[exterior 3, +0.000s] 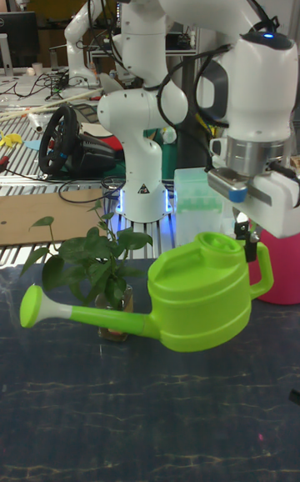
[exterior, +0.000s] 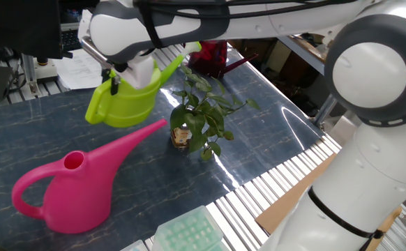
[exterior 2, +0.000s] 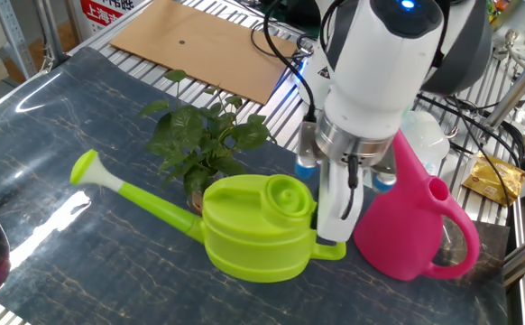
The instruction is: Water the plant
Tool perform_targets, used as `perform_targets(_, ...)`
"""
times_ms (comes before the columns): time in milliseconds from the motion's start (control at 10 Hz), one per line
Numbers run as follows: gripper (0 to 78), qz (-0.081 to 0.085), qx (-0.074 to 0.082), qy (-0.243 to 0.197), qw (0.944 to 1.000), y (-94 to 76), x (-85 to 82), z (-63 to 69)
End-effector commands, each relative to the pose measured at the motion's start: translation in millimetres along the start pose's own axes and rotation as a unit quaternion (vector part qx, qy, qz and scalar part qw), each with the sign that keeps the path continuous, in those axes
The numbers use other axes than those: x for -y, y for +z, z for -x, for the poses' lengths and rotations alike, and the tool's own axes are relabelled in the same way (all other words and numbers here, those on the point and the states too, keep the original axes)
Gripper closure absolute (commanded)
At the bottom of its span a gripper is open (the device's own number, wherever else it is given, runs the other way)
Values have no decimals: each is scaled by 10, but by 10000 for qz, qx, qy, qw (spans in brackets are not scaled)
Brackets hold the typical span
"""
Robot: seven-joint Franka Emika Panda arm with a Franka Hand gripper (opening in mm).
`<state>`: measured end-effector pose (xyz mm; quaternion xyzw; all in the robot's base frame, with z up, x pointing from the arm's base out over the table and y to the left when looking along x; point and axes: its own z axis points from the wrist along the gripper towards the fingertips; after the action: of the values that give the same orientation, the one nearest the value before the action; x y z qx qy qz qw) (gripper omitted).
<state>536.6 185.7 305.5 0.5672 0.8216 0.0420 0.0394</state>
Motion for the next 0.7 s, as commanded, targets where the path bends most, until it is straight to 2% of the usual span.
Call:
perform_targets(100, 762, -67, -57, 118, 9999, -134, -6, -159)
perform_targets(200, 762, -114, -137, 78, 9998, -191, 21, -223)
perform_targets(300, 762, -110, -151, 73, 9998, -199, 27, -233)
perform_targets(400, 762, -117, -175, 138, 9997, -270, 63, -312)
perform_targets(600, 762, -168, -163, 212, 9995, -360, 76, -373)
perform_targets(700, 762, -206, -200, 276, 9992, -464, 106, -435)
